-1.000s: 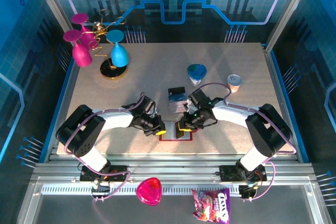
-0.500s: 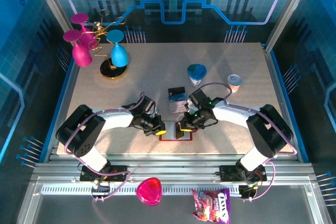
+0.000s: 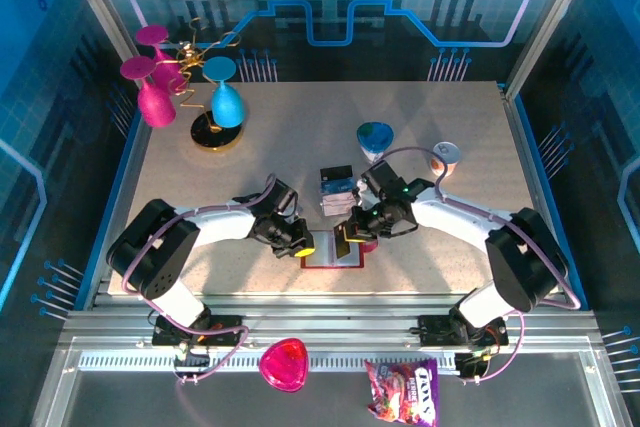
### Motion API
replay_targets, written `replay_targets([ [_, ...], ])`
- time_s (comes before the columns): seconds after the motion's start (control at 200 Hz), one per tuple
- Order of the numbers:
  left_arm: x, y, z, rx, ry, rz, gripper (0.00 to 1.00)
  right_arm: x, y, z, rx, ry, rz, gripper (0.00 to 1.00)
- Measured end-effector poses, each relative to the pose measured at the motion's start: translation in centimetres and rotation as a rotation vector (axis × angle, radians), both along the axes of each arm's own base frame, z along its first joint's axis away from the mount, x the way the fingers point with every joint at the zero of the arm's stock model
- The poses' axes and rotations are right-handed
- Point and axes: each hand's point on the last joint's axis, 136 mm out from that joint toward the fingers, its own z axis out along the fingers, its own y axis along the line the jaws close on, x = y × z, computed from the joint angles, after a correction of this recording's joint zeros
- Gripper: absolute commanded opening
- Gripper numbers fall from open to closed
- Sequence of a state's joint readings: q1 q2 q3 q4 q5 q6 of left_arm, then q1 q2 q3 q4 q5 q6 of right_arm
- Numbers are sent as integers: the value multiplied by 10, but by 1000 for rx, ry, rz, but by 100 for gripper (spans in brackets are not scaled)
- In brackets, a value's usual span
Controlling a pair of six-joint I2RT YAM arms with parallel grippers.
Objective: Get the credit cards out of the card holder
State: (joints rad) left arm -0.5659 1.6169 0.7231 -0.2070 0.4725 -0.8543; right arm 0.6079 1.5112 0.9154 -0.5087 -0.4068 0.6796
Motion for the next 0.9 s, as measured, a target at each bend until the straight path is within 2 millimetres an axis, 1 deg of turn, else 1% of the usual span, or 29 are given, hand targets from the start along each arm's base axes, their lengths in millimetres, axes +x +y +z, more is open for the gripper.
replay_targets([
  [0.19,0,1,0,6,1,1,10,8,-7,16,-9,-44,16,0],
  [0.28,0,1,0,6,0,2,10,10,-9,24,-13,-65,36,0],
  [0.42,-1,3,1,12,2,4,13,14,-9,36,-15,-122,96,0],
  [0.625,2,8,8,21,-24,9,15,25,-10,61,-46,-276,249,0],
  [0.9,12,12,23,8,-83,34,16,39,-25,84,-201,-539,573,0],
])
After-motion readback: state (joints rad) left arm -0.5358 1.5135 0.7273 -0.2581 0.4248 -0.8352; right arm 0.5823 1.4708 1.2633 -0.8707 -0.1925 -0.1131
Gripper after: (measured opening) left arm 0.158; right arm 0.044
